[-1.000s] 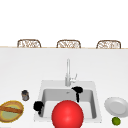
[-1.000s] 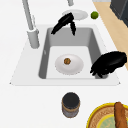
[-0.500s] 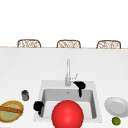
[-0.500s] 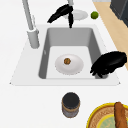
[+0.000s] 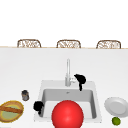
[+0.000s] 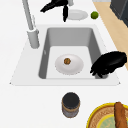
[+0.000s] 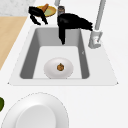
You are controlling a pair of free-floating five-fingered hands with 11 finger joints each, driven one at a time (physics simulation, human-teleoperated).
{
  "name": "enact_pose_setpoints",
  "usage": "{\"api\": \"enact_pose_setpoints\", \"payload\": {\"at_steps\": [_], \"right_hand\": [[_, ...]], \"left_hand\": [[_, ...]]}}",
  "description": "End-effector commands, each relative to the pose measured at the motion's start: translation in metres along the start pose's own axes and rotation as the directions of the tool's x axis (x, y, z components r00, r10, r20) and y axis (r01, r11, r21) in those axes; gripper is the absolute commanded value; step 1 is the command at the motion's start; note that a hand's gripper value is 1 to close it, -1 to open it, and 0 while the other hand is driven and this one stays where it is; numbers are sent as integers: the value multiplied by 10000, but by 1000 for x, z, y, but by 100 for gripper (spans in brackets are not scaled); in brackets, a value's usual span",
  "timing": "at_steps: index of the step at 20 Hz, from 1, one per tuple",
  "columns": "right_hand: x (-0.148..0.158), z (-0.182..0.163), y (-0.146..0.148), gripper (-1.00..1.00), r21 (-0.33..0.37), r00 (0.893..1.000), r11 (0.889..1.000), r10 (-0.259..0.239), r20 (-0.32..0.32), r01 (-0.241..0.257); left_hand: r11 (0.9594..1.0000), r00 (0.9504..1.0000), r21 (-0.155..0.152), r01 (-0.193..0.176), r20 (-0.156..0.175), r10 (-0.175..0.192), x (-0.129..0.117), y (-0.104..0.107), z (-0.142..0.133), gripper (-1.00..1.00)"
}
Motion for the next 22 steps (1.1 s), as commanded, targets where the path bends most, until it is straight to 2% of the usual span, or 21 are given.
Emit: {"api": "enact_pose_setpoints", "payload": {"at_steps": [1,2,5,6,7,13,17,22], "right_hand": [[0,-7,-19,-100,-765,9994,9966,318,140,-306],[0,-9,-23,-100,-877,9993,9956,355,145,-341],[-4,-40,-17,-100,-138,9998,9999,31,206,-28],[-10,-45,-18,-100,-446,10000,9990,2,23,-1],[-7,-55,-14,-100,-457,10000,9989,61,29,-60],[-19,-91,-4,-100,646,9994,9974,322,-97,-315],[-18,-105,-3,-100,1705,9994,9850,286,-181,-251],[-16,-126,-5,-100,2910,9988,9565,339,-365,-218]], "left_hand": [[10000,10000,0,0,0,0,0,0,0,0],[10000,10000,0,0,0,0,0,0,0,0],[10000,10000,0,0,0,0,0,0,0,0],[10000,10000,0,0,0,0,0,0,0,0],[10000,10000,0,0,0,0,0,0,0,0],[10000,10000,0,0,0,0,0,0,0,0],[10000,10000,0,0,0,0,0,0,0,0],[10000,10000,0,0,0,0,0,0,0,0]]}}
